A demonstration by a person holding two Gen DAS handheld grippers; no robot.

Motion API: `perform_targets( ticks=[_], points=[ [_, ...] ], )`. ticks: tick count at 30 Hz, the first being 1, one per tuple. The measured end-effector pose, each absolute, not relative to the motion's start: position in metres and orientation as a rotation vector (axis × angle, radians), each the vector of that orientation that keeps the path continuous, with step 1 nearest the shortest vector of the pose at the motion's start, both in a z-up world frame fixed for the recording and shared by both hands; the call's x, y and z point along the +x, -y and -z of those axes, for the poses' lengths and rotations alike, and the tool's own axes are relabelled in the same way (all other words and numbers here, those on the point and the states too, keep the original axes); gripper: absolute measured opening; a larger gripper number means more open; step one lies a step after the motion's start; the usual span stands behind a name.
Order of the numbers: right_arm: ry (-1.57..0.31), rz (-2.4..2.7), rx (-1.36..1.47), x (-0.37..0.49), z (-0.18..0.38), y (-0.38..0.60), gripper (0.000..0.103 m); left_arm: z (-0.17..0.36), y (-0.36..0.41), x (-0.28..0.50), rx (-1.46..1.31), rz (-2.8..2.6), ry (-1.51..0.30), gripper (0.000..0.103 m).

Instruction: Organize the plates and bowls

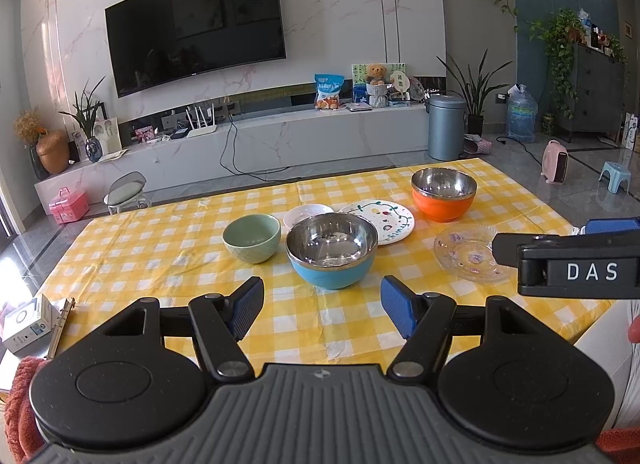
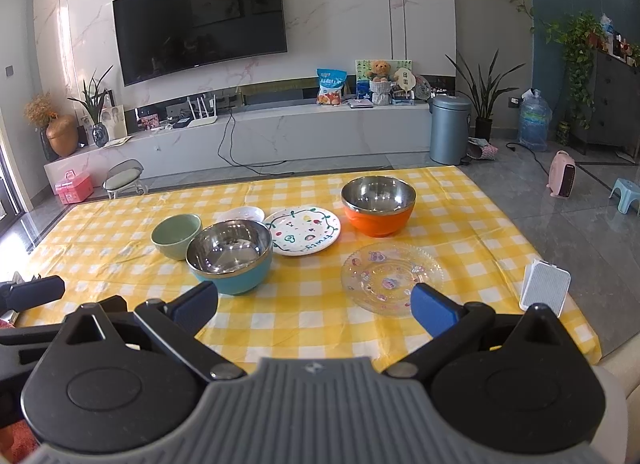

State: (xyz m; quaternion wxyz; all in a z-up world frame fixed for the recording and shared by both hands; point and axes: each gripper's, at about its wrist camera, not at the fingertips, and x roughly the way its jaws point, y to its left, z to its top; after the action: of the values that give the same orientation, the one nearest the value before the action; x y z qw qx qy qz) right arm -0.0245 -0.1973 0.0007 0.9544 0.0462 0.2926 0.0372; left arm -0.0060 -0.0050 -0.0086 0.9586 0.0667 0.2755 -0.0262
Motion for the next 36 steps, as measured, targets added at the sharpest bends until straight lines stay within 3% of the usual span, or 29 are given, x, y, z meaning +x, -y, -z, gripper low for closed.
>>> perform_targets(
  ticks=[3, 5, 10, 17, 22, 27, 36],
  points=[
    [-0.608, -0.087, 0.101, -0.023, 0.001, 0.198, 0.101, 0.011, 0.005, -0.005, 0.127, 0.066, -0.571, 0.079],
    [-0.613, -0.093, 0.107, -0.020, 0.003, 0.198, 0.100, 0.010, 0.001, -0.003, 0.102, 0.097, -0.583, 0.069],
    [-0.600, -0.098, 0.108, -0.009, 0.000, 0.197, 0.100, -0.001, -0.015, 0.016, 0.019, 0.121, -0.592, 0.067],
    [-0.567, -0.145, 0.034, 0.027, -0.008, 0.178, 0.098, -0.015, -0.029, 0.056, 0.008, 0.108, -0.566, 0.042],
    [-0.629, -0.181, 0.030, 0.071, -0.001, 0.166, 0.086, -0.008, -0.042, 0.094, -0.009, 0.080, -0.616, 0.043],
    [-0.731, -0.241, 0.055, 0.127, 0.019, 0.150, 0.060, 0.015, -0.056, 0.139, -0.085, 0.098, -0.743, 0.040],
    [-0.862, -0.238, 0.093, 0.201, 0.062, 0.135, 0.045, 0.065, -0.083, 0.193, -0.236, 0.073, -0.832, 0.038]
  ],
)
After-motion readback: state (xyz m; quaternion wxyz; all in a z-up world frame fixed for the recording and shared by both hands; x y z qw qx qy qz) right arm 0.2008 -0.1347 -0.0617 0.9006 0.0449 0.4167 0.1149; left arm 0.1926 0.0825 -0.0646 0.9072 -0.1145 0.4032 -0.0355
